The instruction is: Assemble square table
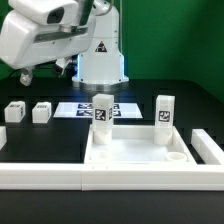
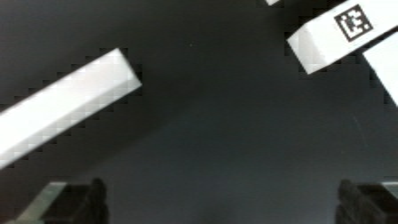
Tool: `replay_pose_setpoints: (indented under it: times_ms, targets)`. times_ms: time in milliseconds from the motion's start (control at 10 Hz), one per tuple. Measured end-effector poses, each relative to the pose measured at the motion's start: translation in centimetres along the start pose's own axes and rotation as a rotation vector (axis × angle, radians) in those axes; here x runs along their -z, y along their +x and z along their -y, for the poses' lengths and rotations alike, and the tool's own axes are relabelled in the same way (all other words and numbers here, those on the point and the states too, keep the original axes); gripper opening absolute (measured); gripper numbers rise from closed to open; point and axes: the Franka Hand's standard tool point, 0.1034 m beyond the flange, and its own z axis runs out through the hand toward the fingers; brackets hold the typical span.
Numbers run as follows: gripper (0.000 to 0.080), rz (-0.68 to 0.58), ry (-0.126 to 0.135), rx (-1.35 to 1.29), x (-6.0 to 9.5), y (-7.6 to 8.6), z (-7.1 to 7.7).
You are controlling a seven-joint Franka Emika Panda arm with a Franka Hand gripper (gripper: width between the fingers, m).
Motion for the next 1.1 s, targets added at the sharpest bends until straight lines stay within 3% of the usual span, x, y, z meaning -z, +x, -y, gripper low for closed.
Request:
replay_pose_setpoints:
  times_ms: [100, 200, 300, 500, 600, 700, 800, 900, 1000, 1100]
  targets:
    - [0.0649, 0.036, 0.047, -0.23, -0.9, -0.6, -1.4]
    - [0.0649, 0.041, 0.058, -0.299, -1.8, -0.3, -2.2]
    - [0.0649, -0.008, 0.133, -0.428, -2.8, -0.7, -2.6]
    - [0.0649, 0.004, 0.132, -0.495, -2.4, 0.0, -1.9]
    - [0.0649, 0.055, 0.207, -0.548, -2.4, -0.3, -0.3]
    - [0.0649, 0.122, 0.383, -0.632, -1.8, -0.1, 2.7]
    - [0.0649, 0.167, 0.421, -0.623, -1.5, -0.1, 3.1]
    - [0.0649, 0.301, 0.527, -0.616, -0.9, -0.9, 4.9]
    - [0.0649, 0.406, 0.557, -0.585, -1.2, -0.9, 5.1]
    - [0.0649, 0.435, 0.513, -0.558, -2.4, -0.2, 4.7]
